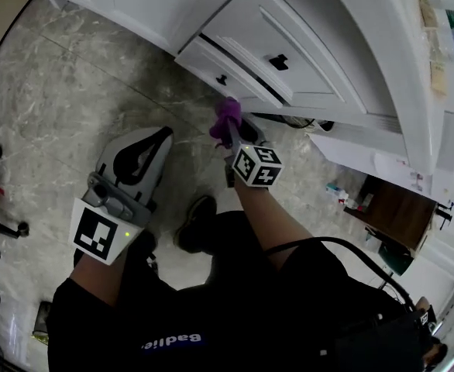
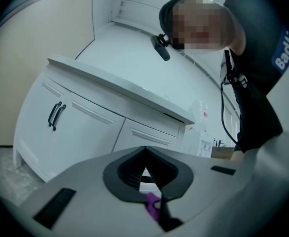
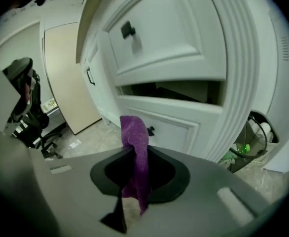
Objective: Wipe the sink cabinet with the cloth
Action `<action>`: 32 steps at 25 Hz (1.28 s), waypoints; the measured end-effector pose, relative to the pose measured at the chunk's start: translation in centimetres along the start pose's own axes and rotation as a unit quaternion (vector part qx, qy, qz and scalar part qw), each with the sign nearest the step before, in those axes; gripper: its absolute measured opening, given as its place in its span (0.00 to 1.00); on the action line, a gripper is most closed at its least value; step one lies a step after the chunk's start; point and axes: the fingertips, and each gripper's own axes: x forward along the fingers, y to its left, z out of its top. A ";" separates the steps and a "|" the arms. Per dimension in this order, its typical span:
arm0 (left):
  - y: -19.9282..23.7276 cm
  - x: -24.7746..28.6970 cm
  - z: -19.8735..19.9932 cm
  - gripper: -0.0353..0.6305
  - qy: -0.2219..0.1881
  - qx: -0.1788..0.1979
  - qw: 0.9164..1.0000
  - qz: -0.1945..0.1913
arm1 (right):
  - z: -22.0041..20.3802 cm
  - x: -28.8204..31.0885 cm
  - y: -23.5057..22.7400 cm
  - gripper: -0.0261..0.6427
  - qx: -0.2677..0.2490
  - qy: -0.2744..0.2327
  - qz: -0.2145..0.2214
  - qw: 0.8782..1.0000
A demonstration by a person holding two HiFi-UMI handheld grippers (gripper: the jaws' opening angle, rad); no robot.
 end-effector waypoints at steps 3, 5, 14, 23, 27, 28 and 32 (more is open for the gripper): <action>-2.7 -1.9 3.1 0.05 0.046 0.021 0.999 0.003 | 2.7 -5.6 3.8 0.13 -0.006 0.009 0.030 1.000; -3.8 -3.7 6.2 0.05 0.070 0.015 0.997 0.021 | 4.7 -9.7 5.8 0.13 -0.014 0.016 0.040 0.999; -13.6 -8.7 26.4 0.05 0.112 0.011 0.992 0.052 | 17.0 -32.0 12.7 0.13 -0.057 0.042 0.054 0.996; -25.7 -6.2 40.9 0.05 0.109 0.066 0.992 -0.016 | 29.1 -50.6 19.3 0.13 -0.079 -0.059 0.115 0.989; -33.3 -4.3 43.9 0.05 0.083 0.053 0.995 0.006 | 30.1 -57.2 18.2 0.13 -0.103 -0.091 0.156 0.978; -35.3 -3.6 44.6 0.05 0.073 0.044 0.996 0.014 | 30.6 -58.8 17.6 0.13 -0.114 -0.100 0.164 0.975; -43.9 -1.7 45.2 0.05 0.050 0.006 0.998 0.022 | 31.7 -65.6 15.4 0.13 -0.135 -0.139 0.193 0.962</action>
